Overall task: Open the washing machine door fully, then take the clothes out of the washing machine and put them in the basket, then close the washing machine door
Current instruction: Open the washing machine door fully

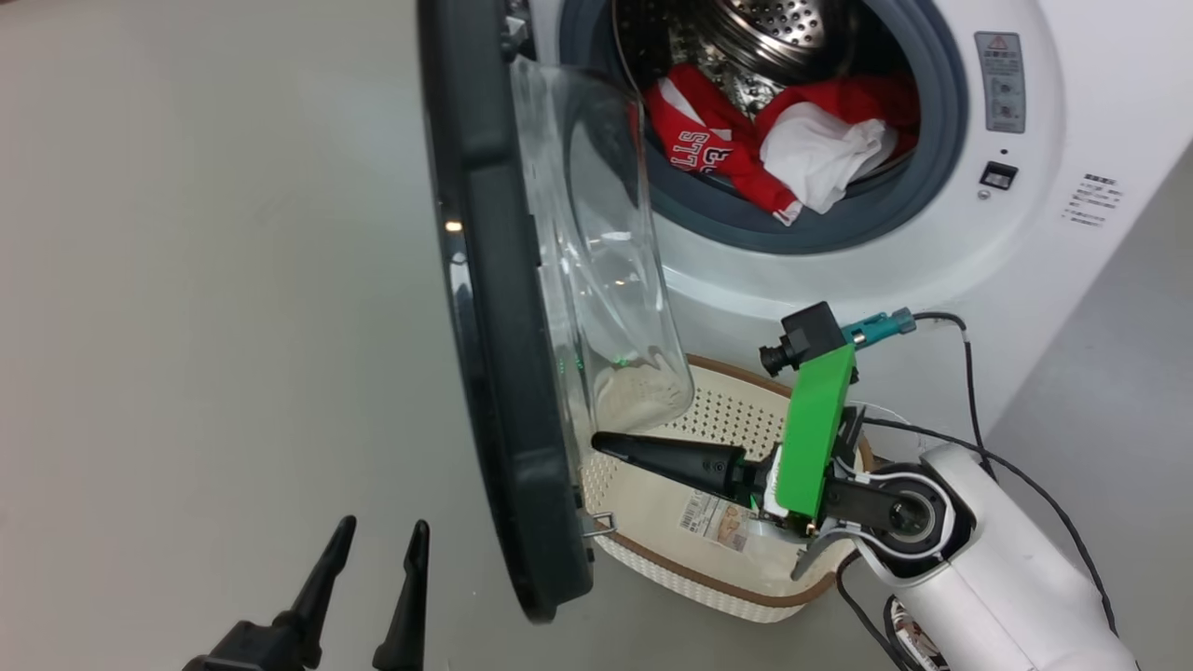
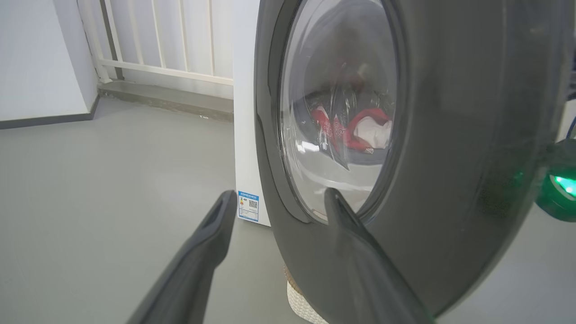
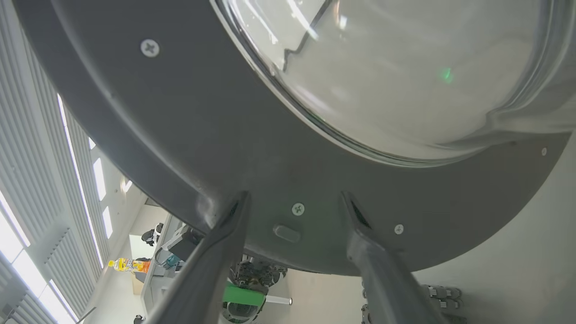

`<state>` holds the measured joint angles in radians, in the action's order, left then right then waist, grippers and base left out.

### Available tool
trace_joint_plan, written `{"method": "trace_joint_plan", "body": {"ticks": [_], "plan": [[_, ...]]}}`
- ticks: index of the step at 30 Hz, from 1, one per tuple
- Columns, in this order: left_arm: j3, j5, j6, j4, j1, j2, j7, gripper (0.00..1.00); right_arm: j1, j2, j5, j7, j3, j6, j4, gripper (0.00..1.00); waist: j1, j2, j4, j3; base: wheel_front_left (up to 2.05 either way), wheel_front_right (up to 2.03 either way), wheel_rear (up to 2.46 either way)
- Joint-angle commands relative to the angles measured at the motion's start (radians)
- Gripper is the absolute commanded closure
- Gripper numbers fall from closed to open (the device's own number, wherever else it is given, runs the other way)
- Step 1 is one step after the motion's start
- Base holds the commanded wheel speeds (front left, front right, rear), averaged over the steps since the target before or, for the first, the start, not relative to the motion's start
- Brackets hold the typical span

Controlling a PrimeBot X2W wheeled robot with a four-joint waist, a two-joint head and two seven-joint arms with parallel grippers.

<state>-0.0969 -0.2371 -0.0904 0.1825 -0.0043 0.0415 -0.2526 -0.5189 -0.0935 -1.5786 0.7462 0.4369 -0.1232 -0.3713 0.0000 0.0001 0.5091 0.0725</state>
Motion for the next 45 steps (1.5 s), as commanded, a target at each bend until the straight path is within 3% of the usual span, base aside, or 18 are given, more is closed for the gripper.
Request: {"method": "trace_joint_plan", "body": {"ticks": [1, 10, 23, 29, 33, 41, 45], "plan": [[0.036, 0.015, -0.008, -0.017, -0.035, 0.009, -0.009, 0.00, 0.005, 0.006, 0.020, -0.015, 0.004, -0.008, 0.027, 0.00, 0.0000, -0.0001, -0.015, -0.001, 0.00, 0.00, 0.00], [0.063, 0.015, -0.016, -0.011, -0.043, 0.009, -0.009, 0.00, 0.077, -0.047, 0.079, -0.107, 0.003, -0.008, 0.017, 0.00, 0.0000, -0.0001, -0.065, 0.004, 0.00, 0.00, 0.00], [0.098, 0.024, -0.023, -0.005, -0.038, 0.009, -0.009, 0.00, 0.205, -0.156, 0.186, -0.344, 0.018, -0.008, -0.010, 0.00, 0.0000, -0.0001, -0.109, -0.007, 0.00, 0.00, 0.00], [0.111, 0.023, -0.022, -0.004, -0.026, 0.009, -0.009, 0.00, 0.242, -0.213, 0.273, -0.496, 0.061, -0.008, -0.033, 0.00, 0.0000, -0.0001, -0.130, -0.013, 0.00, 0.00, 0.00], [0.114, 0.022, -0.022, -0.003, -0.023, 0.009, -0.009, 0.00, 0.246, -0.256, 0.361, -0.652, 0.118, -0.008, -0.050, 0.00, 0.0000, -0.0001, -0.144, -0.015, 0.00, 0.00, 0.00], [0.120, 0.022, -0.022, 0.000, -0.020, 0.009, -0.009, 0.00, 0.216, -0.288, 0.498, -0.925, 0.222, -0.008, -0.106, 0.00, 0.0000, -0.0001, -0.158, -0.018, 0.00, 0.00, 0.00], [0.118, 0.022, -0.023, 0.003, -0.018, 0.009, -0.009, 0.00, 0.203, -0.288, 0.533, -0.987, 0.245, -0.008, -0.119, 0.00, 0.0000, -0.0001, -0.158, -0.020, 0.00, 0.00, 0.00]]}}
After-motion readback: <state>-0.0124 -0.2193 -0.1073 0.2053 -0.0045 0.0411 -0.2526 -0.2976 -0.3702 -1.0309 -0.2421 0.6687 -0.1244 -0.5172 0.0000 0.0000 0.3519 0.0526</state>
